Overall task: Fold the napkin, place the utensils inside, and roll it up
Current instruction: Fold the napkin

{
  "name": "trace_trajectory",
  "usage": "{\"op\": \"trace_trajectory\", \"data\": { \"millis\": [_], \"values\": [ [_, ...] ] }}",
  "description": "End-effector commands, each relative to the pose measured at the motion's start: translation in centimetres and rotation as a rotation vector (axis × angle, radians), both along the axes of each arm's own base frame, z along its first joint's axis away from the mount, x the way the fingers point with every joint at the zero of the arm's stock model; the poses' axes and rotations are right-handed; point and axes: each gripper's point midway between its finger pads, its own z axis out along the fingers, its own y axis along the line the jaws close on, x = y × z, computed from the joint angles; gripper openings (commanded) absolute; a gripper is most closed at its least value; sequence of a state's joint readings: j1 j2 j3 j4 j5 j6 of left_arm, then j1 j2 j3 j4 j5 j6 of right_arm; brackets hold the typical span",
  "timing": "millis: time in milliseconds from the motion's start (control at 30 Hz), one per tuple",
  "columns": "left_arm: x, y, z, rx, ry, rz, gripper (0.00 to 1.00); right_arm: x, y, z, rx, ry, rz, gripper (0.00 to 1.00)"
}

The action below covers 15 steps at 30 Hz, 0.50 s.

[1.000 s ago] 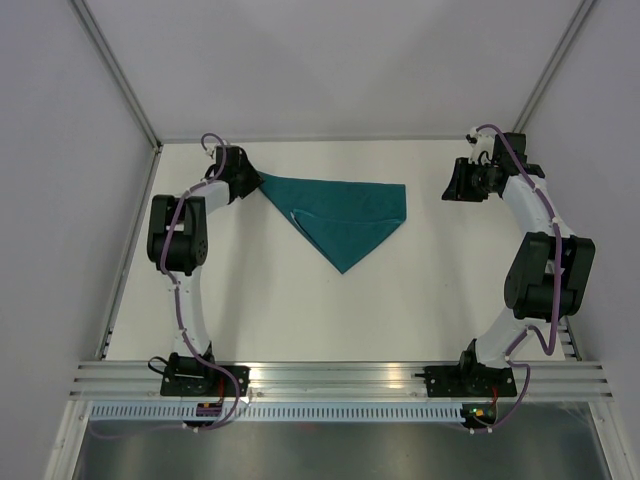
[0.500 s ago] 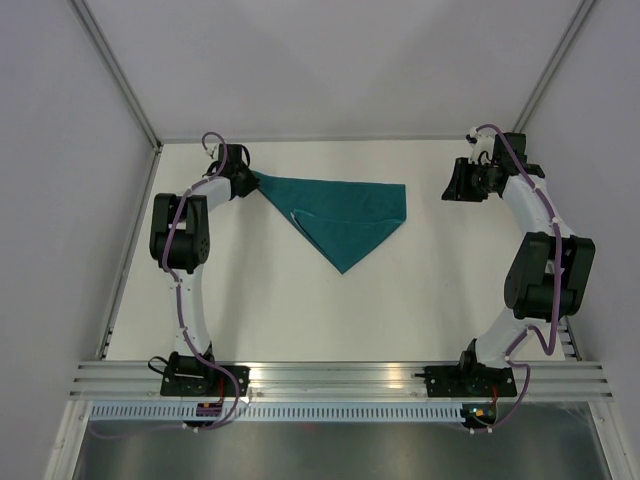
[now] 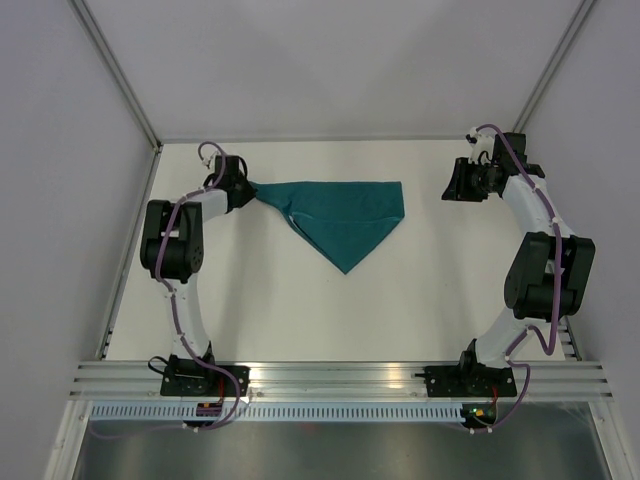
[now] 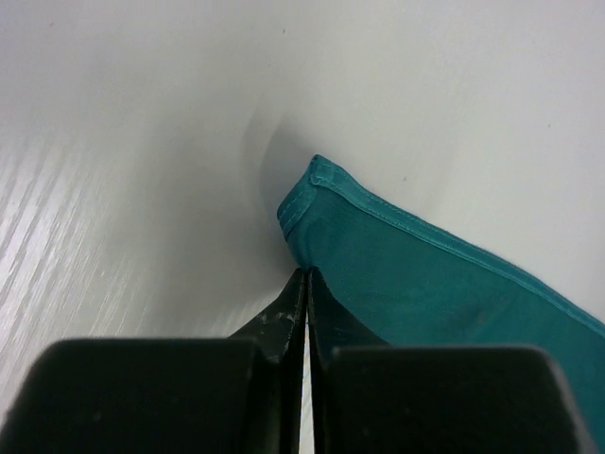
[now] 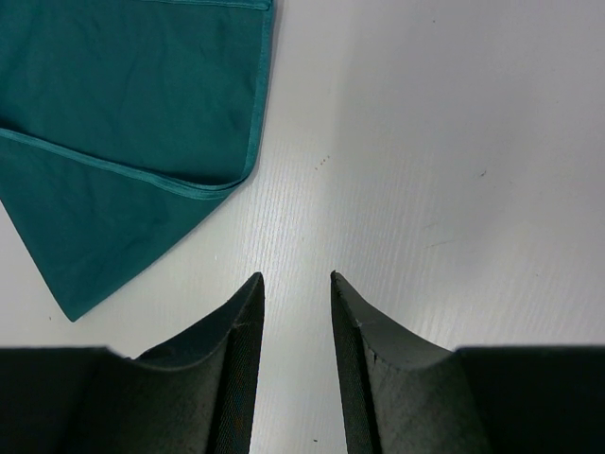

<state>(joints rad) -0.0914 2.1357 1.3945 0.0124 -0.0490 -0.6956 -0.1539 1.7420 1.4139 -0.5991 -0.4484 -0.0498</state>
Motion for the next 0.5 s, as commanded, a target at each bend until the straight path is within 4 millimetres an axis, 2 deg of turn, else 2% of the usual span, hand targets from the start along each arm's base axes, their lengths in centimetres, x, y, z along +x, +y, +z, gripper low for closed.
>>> {"op": "trace_trajectory", "data": {
  "millis": [0, 33, 267, 367, 467],
  "values": [
    [0.6, 0.4, 5.6, 0.002, -0.161, 0.003, 0.02, 0.3, 0.4, 1.5, 0.002, -0.046, 0.023, 0.4],
    [-0.2, 0.4, 4.9, 0.001, -0.146, 0.003, 0.02, 0.2, 0.5, 1.5, 0.001, -0.046, 0.028, 0.4],
    [-1.7, 1.0, 7.5, -0.002, -0.257, -0.001, 0.02, -0.3, 1.0, 1.6, -0.003, -0.039, 0.052, 0.4],
    [-1.4, -0.1, 9.6, -0.014, -0.365, -0.085, 0.02, -0.5, 1.2, 1.6, -0.004, -0.036, 0.061, 0.4],
    [-1.5, -3.0, 11.6, -0.058, -0.477, -0.254, 0.02, -0.5, 1.4, 1.8, -0.01, -0.041, 0.069, 0.4]
  ]
}}
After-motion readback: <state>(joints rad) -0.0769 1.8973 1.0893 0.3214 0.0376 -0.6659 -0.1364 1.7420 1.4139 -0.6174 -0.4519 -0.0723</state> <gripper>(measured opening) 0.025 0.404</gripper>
